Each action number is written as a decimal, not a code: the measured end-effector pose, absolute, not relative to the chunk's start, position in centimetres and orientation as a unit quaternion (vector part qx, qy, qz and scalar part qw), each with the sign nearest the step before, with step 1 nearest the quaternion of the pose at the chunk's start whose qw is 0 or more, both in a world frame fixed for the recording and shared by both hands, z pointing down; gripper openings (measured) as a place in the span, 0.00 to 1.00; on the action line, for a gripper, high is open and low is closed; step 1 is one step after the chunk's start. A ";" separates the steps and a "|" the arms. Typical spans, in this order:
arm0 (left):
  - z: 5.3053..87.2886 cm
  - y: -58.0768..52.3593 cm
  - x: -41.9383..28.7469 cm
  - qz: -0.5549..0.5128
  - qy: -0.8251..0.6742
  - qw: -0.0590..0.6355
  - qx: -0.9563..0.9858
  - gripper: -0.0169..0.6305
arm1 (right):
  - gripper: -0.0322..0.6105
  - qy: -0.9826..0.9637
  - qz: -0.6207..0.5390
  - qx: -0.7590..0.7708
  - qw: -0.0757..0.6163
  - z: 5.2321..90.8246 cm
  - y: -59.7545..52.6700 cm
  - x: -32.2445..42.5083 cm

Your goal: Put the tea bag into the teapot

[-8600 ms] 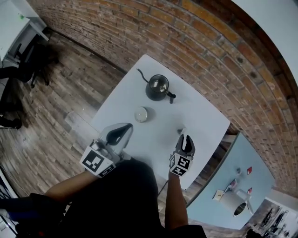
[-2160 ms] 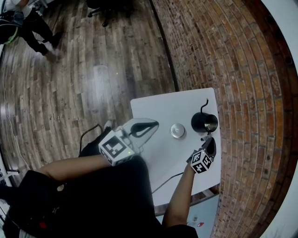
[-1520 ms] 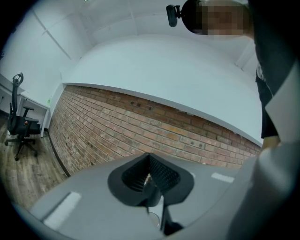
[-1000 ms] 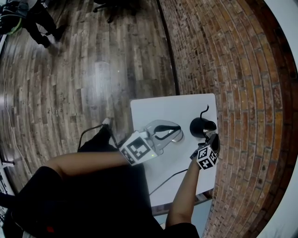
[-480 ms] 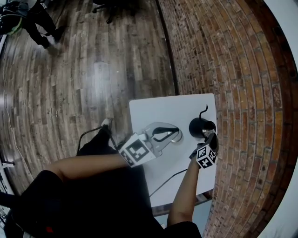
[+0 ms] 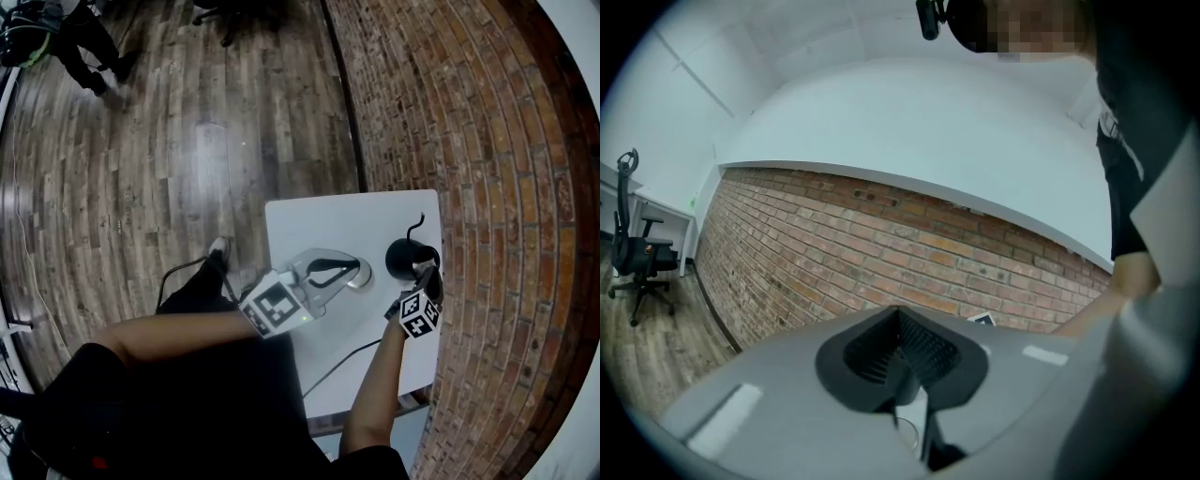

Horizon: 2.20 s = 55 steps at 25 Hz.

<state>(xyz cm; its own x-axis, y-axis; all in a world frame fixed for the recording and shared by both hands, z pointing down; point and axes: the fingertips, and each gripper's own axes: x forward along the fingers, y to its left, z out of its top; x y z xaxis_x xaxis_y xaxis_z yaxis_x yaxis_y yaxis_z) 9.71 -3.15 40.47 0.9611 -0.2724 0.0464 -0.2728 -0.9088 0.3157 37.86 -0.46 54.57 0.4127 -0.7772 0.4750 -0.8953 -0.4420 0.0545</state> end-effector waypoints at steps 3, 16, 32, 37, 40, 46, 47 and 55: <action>40.7 -3.2 9.4 0.004 -0.143 0.163 0.976 0.02 | 0.06 -0.505 0.194 0.827 0.153 54.7 -0.5 38.0; 40.8 -3.3 9.3 0.005 -0.140 0.165 0.976 0.02 | 0.12 -0.505 0.189 0.829 0.152 54.1 -0.4 37.9; 39.9 -2.9 8.5 -0.001 -0.135 0.152 0.979 0.02 | 0.06 -0.506 0.159 0.840 0.113 49.0 2.0 35.1; 39.5 -2.2 8.4 -0.007 -0.120 0.155 0.981 0.02 | 0.05 -0.502 0.155 0.843 0.115 48.0 3.7 33.4; 39.2 -1.5 8.3 -0.010 -0.106 0.153 0.982 0.02 | 0.05 -0.496 0.146 0.848 0.114 46.8 4.7 32.3; 38.3 -0.4 8.8 -0.021 -0.071 0.164 0.984 0.02 | 0.05 -0.475 0.149 0.863 0.083 45.1 7.8 30.1; 38.2 -0.4 8.9 -0.022 -0.067 0.164 0.984 0.02 | 0.05 -0.472 0.146 0.866 0.086 44.8 8.3 29.7; 36.7 2.4 11.2 -0.033 -0.011 0.146 0.989 0.02 | 0.05 -0.426 0.127 0.892 0.084 43.2 12.6 25.7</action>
